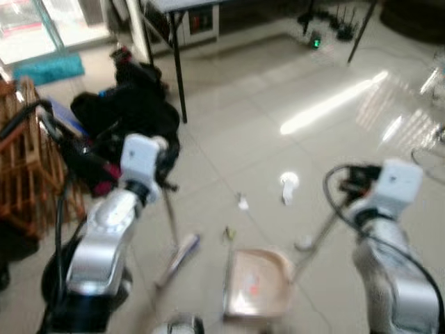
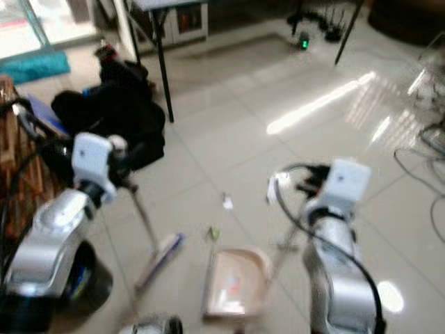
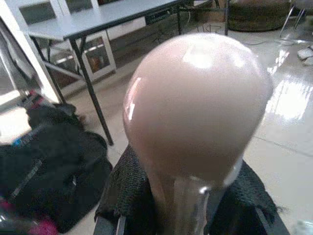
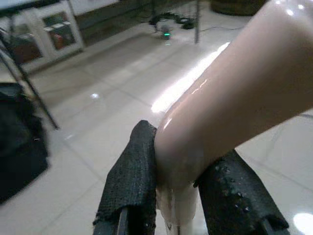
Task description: Sweep floor
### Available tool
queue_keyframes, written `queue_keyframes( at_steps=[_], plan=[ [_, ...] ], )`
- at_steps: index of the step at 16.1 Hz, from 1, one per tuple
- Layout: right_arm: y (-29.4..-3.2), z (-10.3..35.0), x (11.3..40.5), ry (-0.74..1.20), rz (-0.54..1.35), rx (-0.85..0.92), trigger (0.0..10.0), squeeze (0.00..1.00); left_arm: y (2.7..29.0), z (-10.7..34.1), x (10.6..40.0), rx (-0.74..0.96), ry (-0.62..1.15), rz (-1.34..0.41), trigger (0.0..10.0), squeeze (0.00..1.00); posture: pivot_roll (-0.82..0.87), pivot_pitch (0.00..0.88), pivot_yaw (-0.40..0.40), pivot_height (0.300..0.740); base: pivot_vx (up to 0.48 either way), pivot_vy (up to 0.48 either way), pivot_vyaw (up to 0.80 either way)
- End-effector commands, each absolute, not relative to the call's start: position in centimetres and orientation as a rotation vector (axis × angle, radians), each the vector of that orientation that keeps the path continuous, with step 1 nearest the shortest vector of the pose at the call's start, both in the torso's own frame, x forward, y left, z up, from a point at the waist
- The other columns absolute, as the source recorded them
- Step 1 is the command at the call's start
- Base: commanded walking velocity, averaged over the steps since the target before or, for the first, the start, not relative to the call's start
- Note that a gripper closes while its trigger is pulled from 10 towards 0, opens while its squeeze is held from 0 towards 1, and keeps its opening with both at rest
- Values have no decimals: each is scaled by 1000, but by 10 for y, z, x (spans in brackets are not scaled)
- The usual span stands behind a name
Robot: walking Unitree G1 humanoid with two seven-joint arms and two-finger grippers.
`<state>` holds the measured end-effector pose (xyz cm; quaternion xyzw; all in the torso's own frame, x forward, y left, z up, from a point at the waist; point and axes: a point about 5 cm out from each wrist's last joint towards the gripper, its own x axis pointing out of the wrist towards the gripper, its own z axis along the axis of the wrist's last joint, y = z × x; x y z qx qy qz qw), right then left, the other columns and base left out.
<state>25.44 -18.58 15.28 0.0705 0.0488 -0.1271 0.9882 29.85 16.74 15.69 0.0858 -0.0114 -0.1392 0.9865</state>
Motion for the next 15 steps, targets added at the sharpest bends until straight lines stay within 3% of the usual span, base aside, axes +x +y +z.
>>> queue_keyframes(
  at_steps=[1,15],
  plan=[
    [-192,157,252,76,-275,138,10000,0,160,166,298,172,-71,-308,10000,0,-29,126,18,740,412,0,0],
    [-193,158,253,75,-282,138,10000,0,154,167,295,148,-82,-355,10000,0,-32,129,20,740,408,0,0]
  ],
)
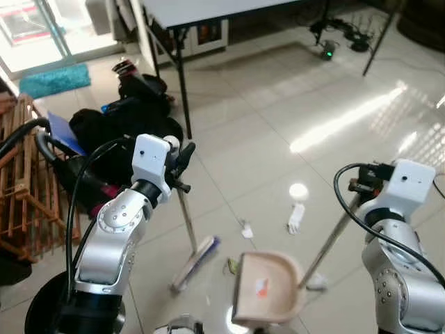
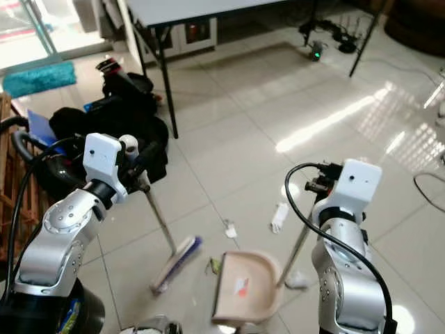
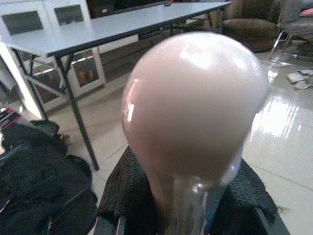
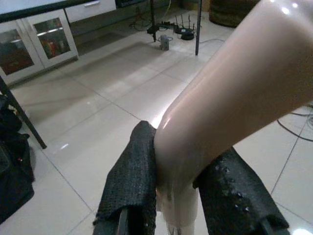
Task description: Sweep floor
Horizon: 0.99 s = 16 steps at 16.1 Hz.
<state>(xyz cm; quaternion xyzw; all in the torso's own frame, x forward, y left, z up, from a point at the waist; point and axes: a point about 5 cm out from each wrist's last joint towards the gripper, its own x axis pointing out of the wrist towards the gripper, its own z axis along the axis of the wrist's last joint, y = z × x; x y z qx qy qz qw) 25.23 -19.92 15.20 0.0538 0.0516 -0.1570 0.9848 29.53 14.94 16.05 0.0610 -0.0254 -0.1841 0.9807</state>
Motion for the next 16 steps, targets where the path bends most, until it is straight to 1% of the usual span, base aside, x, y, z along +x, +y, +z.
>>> queue_keyframes(
  at_steps=[1,13,15,16],
  plan=[
    [-193,158,253,74,-282,140,10000,0,153,168,295,146,-85,-361,10000,0,-33,129,22,740,405,0,0],
    [-194,160,254,60,-293,142,10000,0,150,168,295,138,-90,-381,10000,0,-36,128,24,740,405,0,0],
    [-194,160,254,60,-293,142,10000,0,150,166,295,145,-74,-380,10000,0,-35,126,22,740,341,0,0],
    [-194,160,254,60,-292,142,10000,0,150,163,296,149,-56,-369,10000,0,-35,124,22,740,0,0,0]
  ],
)
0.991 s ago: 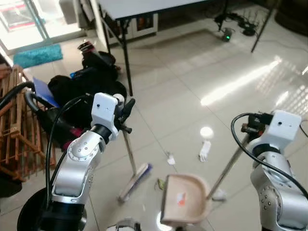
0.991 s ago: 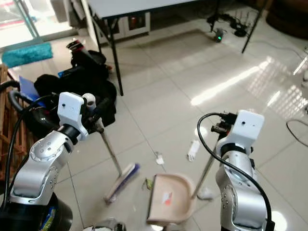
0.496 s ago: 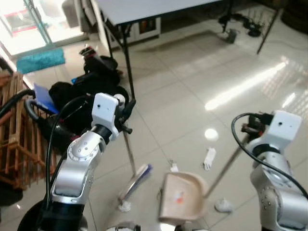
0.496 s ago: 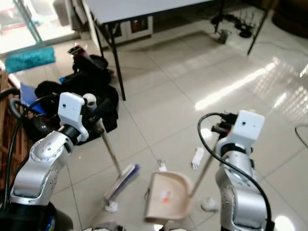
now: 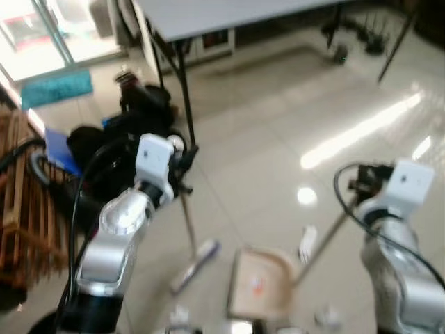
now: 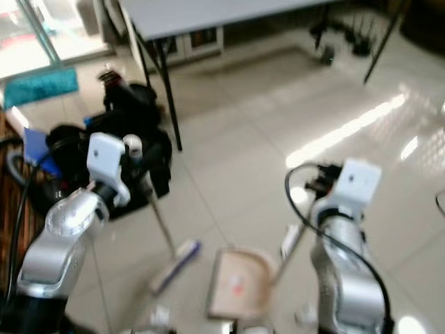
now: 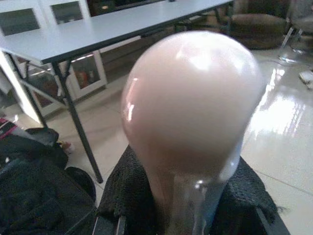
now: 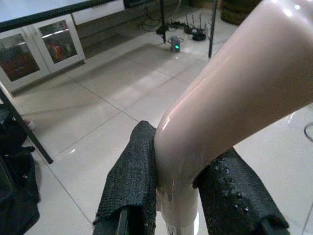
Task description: Sweep floor
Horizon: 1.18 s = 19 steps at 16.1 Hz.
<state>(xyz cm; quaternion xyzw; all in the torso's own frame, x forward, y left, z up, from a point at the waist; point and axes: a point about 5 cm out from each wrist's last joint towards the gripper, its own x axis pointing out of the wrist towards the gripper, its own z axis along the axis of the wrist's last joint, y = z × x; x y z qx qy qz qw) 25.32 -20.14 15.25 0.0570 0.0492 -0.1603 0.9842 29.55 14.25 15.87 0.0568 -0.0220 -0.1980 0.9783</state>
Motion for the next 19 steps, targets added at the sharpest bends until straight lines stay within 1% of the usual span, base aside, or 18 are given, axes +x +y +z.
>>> queue_keyframes(
  at_steps=[1,5,10,19],
  plan=[
    [-194,160,254,59,-290,143,10000,0,151,162,296,156,-50,-357,10000,0,-34,122,21,740,0,0,0],
    [-194,160,254,58,-290,144,10000,0,153,160,297,164,-40,-336,10000,0,-35,115,18,740,0,0,0],
    [-194,159,254,58,-291,144,10000,0,152,161,296,160,-52,-351,10000,0,-37,108,21,740,0,0,0],
    [-194,159,253,63,-292,144,10000,0,152,162,295,160,-53,-354,10000,0,-37,118,20,740,-290,0,0]
  ],
)
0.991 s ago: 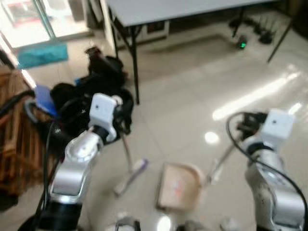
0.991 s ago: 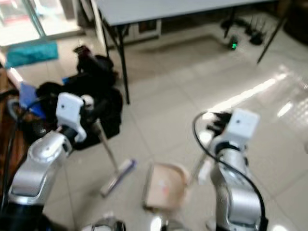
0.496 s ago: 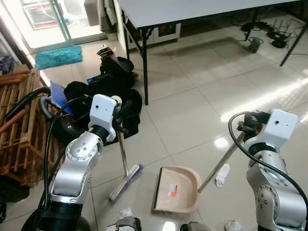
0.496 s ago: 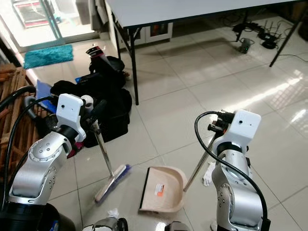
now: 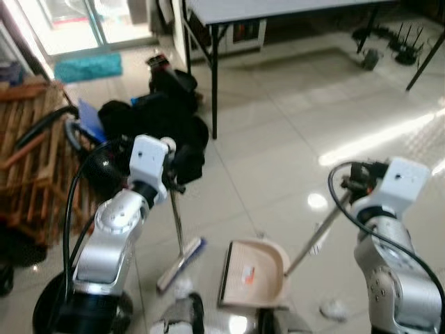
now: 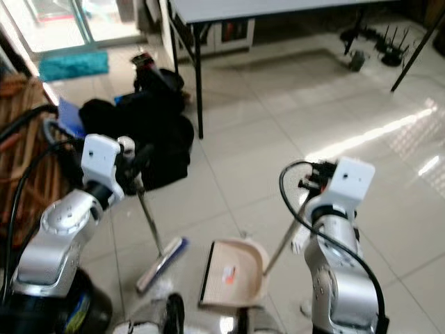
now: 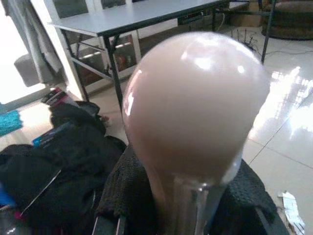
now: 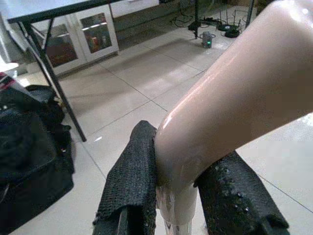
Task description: Sweep floor
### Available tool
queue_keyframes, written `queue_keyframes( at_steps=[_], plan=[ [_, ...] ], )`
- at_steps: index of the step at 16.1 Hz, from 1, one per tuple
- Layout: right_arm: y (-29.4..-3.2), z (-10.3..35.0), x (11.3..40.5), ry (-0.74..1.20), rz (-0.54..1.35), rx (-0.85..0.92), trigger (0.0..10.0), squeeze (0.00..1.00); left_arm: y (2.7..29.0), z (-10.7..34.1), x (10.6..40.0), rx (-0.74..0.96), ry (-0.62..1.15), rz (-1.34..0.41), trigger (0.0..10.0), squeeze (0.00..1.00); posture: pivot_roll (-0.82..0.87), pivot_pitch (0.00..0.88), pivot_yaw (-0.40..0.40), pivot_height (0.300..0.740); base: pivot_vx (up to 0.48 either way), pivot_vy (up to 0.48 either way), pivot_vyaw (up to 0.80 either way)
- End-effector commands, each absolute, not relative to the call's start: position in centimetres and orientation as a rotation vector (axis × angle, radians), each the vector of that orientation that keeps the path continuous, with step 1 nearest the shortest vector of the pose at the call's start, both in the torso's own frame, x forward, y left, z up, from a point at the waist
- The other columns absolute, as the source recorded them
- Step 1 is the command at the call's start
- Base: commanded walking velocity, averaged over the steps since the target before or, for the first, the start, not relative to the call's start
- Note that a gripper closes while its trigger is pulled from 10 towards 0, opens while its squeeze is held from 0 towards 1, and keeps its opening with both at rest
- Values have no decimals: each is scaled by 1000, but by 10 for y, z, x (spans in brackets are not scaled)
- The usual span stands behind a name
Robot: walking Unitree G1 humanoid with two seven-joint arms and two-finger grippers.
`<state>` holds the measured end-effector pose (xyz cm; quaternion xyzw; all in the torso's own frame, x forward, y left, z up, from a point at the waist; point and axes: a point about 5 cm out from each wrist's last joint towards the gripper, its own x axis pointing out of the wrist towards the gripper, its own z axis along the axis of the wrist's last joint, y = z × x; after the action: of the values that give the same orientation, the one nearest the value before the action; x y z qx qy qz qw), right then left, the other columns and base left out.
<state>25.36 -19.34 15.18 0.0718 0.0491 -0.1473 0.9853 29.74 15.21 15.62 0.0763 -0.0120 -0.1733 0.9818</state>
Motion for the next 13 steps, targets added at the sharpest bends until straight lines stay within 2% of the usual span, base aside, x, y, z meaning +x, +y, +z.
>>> queue_keyframes(
  at_steps=[1,11,13],
  plan=[
    [-194,159,253,63,-292,144,10000,0,152,162,295,160,-52,-354,10000,0,-37,120,21,740,-300,0,0],
    [-193,158,252,72,-287,145,10000,0,153,161,293,159,-46,-348,10000,0,-34,134,12,740,-295,0,0],
    [-192,158,251,76,-285,146,10000,0,155,160,293,169,-32,-337,10000,0,-33,137,9,740,0,0,0]
  ],
)
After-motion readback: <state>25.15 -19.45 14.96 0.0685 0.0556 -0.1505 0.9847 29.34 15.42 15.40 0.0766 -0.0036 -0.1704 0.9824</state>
